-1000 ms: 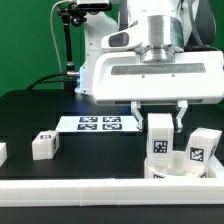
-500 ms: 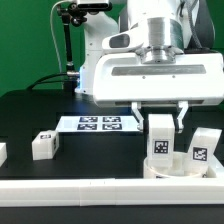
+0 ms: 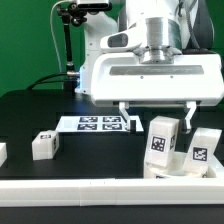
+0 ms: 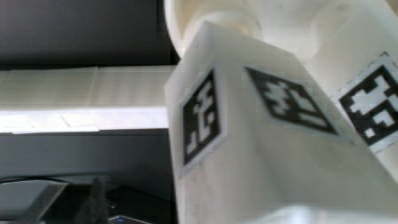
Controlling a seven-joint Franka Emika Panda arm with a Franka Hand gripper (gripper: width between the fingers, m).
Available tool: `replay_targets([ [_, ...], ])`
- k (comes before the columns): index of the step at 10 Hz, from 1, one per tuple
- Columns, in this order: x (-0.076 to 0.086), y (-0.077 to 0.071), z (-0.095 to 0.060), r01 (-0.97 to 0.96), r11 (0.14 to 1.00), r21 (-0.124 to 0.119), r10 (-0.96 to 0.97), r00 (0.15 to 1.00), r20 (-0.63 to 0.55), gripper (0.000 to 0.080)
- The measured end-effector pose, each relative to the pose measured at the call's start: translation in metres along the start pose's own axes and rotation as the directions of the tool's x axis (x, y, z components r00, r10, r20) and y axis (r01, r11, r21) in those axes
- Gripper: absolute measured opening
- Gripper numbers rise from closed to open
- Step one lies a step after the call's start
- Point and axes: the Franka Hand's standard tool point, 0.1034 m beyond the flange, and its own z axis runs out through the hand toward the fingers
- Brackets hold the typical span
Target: Assemble stool
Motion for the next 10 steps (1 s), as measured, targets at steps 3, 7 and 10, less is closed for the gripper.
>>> replay_targets([
  [3,0.01,0.005,-0.006,-0.01,1.0,0.001,0.01,1.0,0.018,0.0649],
  [7,0.042,0.023,-0.027,-0.023,1.0,0.008,0.023,0.998,0.062,0.0649],
  [10,0.039,0.022,-0.025,-0.022,1.0,0.009,0.022,0.997,0.079,0.0649],
])
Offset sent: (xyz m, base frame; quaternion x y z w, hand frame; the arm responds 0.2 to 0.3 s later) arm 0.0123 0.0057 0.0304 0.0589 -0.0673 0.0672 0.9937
